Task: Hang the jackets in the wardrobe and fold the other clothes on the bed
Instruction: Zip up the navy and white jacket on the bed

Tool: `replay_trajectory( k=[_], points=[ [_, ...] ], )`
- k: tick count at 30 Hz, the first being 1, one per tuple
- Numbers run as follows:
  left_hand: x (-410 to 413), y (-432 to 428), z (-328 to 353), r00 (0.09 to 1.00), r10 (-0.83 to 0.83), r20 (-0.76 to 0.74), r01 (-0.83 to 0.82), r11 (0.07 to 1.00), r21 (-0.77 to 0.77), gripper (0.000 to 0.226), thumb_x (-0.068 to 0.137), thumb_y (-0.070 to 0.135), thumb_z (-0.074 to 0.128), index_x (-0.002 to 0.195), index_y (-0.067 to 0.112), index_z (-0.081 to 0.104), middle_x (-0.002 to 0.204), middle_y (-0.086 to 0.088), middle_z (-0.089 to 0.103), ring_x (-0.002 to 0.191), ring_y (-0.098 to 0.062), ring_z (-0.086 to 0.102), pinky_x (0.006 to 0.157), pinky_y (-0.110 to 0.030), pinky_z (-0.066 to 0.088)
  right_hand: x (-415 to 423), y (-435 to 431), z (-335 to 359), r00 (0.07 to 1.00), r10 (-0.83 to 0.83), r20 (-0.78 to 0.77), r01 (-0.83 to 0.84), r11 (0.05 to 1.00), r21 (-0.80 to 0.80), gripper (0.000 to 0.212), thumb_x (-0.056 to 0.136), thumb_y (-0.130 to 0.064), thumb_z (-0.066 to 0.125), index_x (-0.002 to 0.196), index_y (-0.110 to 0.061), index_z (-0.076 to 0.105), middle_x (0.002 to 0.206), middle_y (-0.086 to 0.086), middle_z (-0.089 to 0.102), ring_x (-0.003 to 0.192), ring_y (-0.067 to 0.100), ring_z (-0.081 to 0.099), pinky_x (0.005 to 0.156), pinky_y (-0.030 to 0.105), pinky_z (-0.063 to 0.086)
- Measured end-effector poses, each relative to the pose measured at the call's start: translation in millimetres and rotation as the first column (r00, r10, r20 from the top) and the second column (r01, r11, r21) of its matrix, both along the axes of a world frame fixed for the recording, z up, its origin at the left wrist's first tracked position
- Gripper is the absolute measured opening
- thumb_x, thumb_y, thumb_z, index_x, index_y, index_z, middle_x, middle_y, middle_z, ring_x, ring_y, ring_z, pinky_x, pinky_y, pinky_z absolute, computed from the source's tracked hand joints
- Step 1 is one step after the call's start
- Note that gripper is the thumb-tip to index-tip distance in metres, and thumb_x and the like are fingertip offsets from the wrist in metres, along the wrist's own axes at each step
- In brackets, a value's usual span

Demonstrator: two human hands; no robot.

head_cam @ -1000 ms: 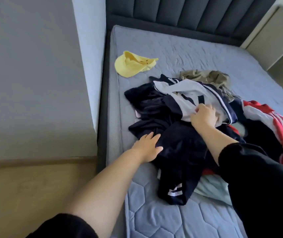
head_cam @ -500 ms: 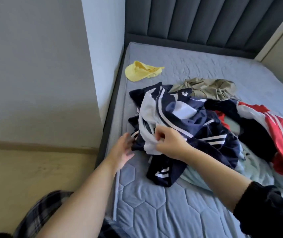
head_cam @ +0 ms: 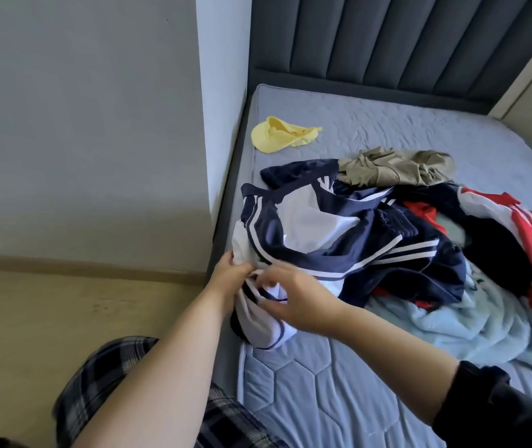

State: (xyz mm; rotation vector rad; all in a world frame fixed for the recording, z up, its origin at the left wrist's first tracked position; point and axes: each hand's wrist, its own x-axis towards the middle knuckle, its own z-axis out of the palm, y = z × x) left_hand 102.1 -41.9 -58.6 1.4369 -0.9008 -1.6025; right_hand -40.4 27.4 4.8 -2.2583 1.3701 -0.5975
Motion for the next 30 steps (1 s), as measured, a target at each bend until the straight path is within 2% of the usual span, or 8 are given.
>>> replay_trajectory(
  k=[3, 6, 10, 14, 17, 22, 25, 30],
  points=[
    [3.4, -8.5, 1.5, 0.999, 0.03, 0.011, -0.03, 1.0, -0.007, 0.028, 0.082, -0.001, 0.054, 0.105, 0.014, 0.063, 0.099, -0.016, 0.07, 0.089, -0.031, 0.067, 0.086, -0.045, 0.054, -11.5, -19.1, -11.0, 0.941, -0.335, -0.044, 0.296, 0.881, -0.37, 0.053, 0.07, -0.025, 0.08, 0.115, -0.007, 0.061, 0.114, 0.012, 0.058, 0.106, 0.03, 0.053, 0.094, 0.041, 0.042],
    [-0.2, -13.8, 2.3, 0.997, 0.074, -0.006, -0.074, 0.997, 0.014, 0.042, 0.08, -0.003, 0.048, 0.115, 0.015, 0.062, 0.102, -0.008, 0.071, 0.091, -0.027, 0.068, 0.087, -0.04, 0.054, -33.7, -35.5, -23.0, 0.834, -0.488, -0.256, 0.481, 0.872, -0.094, 0.043, 0.078, -0.032, 0.069, 0.116, -0.017, 0.057, 0.114, 0.004, 0.057, 0.114, 0.028, 0.048, 0.108, 0.043, 0.027],
    [3.1, -17.7, 1.3, 0.926, 0.184, 0.329, -0.154, 0.981, -0.116, 0.051, 0.09, 0.011, 0.044, 0.14, 0.014, 0.044, 0.126, -0.002, 0.057, 0.111, -0.027, 0.056, 0.096, -0.037, 0.045, -38.8, -27.1, -36.7, 0.848, -0.485, -0.215, 0.526, 0.822, 0.22, 0.008, 0.084, -0.013, 0.053, 0.084, -0.009, 0.06, 0.08, 0.008, 0.066, 0.084, 0.033, 0.061, 0.073, 0.037, 0.047],
    [-6.3, -23.9, 8.8, 0.973, 0.064, 0.222, -0.047, 0.996, -0.081, 0.043, 0.091, 0.04, 0.048, 0.123, 0.012, 0.056, 0.119, -0.011, 0.059, 0.115, -0.032, 0.054, 0.091, -0.039, 0.044, -17.8, -8.5, -44.6, 0.928, -0.333, -0.17, 0.367, 0.897, 0.247, 0.01, 0.085, -0.031, 0.058, 0.079, -0.024, 0.055, 0.08, 0.002, 0.068, 0.076, 0.025, 0.061, 0.068, 0.035, 0.047],
    [-13.8, -17.1, 10.0, 0.975, -0.092, 0.201, 0.1, 0.995, -0.027, 0.067, 0.084, 0.043, 0.061, 0.143, 0.021, 0.035, 0.129, 0.001, 0.05, 0.105, -0.016, 0.056, 0.076, -0.026, 0.045, -7.8, -5.4, -49.8, 0.932, -0.138, -0.336, 0.228, 0.942, 0.246, 0.017, 0.087, -0.041, 0.056, 0.081, -0.026, 0.05, 0.084, 0.002, 0.067, 0.074, 0.025, 0.057, 0.062, 0.032, 0.038],
    [-15.7, -18.6, 5.2, 0.987, -0.086, 0.135, 0.094, 0.994, -0.056, 0.047, 0.086, 0.008, 0.059, 0.131, 0.021, 0.052, 0.105, -0.003, 0.063, 0.083, -0.018, 0.062, 0.06, -0.024, 0.05, -25.4, -20.8, -39.4, 0.852, -0.505, -0.139, 0.516, 0.855, 0.054, 0.011, 0.081, -0.009, 0.053, 0.083, -0.015, 0.062, 0.078, 0.01, 0.067, 0.076, 0.029, 0.061, 0.061, 0.032, 0.04],
    [-10.9, -25.1, 8.6, 0.975, 0.139, -0.17, -0.137, 0.99, 0.029, 0.027, 0.096, 0.019, 0.052, 0.123, 0.022, 0.055, 0.09, -0.006, 0.067, 0.066, -0.015, 0.064, 0.051, -0.024, 0.05, -55.1, -41.0, -16.0, 0.633, -0.741, 0.225, 0.729, 0.668, 0.148, 0.016, 0.08, 0.0, 0.051, 0.073, -0.009, 0.062, 0.059, 0.0, 0.055, 0.063, 0.02, 0.048, 0.055, 0.029, 0.034],
    [-8.6, -24.3, -13.4, 0.955, -0.103, 0.279, 0.098, 0.995, 0.03, 0.072, 0.089, 0.03, 0.06, 0.15, 0.017, 0.024, 0.152, -0.006, 0.032, 0.13, -0.026, 0.042, 0.093, -0.033, 0.038, -98.8, -71.1, 21.4, 0.079, -0.757, 0.648, 0.915, 0.314, 0.255, 0.022, 0.089, -0.005, 0.045, 0.107, -0.007, 0.057, 0.097, 0.003, 0.057, 0.089, 0.016, 0.051, 0.072, 0.013, 0.034]
  ],
)
